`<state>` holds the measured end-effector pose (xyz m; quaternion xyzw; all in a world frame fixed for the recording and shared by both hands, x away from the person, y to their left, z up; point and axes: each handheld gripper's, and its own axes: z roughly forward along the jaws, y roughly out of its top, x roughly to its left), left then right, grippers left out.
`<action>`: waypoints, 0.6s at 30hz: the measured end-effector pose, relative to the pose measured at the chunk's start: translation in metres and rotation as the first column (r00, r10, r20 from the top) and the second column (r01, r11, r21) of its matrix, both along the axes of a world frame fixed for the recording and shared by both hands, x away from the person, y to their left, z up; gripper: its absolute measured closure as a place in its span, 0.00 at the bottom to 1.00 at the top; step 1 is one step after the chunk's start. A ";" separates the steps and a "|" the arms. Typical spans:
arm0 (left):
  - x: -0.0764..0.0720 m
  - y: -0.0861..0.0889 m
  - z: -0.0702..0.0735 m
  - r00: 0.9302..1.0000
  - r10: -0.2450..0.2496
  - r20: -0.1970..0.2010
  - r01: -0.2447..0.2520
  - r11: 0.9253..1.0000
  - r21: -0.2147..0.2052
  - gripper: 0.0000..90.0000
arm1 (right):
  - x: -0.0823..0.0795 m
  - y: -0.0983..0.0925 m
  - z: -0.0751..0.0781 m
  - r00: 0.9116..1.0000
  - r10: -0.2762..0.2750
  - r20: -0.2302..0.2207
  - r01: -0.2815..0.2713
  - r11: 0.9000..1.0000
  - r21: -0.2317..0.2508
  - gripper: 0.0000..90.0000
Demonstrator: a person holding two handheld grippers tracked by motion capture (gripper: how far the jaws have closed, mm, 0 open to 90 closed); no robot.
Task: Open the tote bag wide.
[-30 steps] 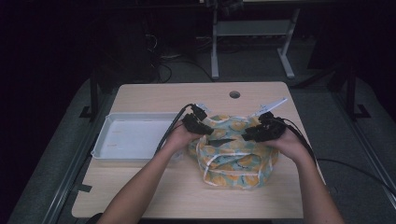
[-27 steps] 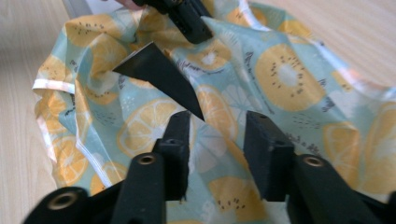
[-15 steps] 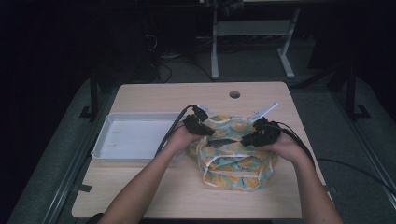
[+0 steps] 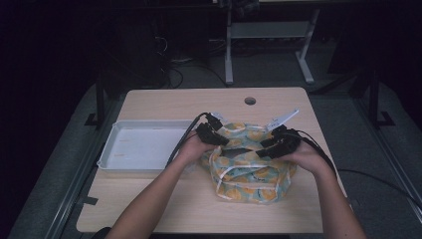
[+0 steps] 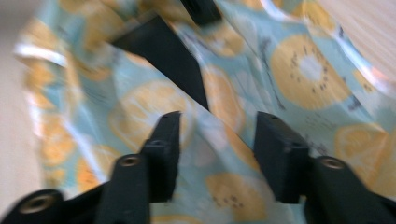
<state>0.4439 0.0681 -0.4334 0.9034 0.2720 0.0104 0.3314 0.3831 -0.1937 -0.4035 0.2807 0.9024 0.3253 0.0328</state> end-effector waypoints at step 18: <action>-0.001 0.000 0.000 1.000 0.006 0.002 -0.006 1.000 0.010 0.99 | -0.011 0.001 0.007 0.995 0.064 0.077 -0.059 0.997 -0.058 0.99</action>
